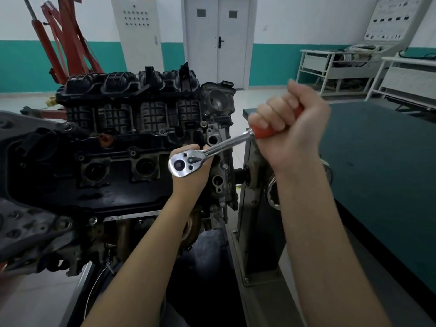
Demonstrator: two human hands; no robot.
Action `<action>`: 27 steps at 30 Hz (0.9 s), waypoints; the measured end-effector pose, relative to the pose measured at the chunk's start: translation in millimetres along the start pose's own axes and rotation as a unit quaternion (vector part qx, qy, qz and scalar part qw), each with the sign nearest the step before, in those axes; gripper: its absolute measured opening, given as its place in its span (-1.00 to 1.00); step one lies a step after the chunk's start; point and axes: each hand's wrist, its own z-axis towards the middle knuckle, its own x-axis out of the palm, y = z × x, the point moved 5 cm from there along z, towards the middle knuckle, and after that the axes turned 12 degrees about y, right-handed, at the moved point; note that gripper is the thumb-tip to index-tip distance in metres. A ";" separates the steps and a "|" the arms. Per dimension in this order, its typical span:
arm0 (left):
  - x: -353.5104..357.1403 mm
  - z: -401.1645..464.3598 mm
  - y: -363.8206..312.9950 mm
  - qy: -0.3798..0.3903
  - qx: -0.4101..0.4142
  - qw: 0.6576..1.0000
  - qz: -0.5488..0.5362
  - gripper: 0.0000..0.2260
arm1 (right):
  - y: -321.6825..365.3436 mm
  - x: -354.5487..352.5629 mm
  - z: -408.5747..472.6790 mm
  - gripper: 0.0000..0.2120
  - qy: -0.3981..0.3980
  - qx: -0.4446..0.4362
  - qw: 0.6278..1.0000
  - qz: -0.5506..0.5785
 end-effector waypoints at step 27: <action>-7.7 -2.0 -1.3 -0.040 0.009 0.998 0.038 -0.60 | -7.7 0.2 -16.0 -0.63 -0.033 -0.036 0.998 0.027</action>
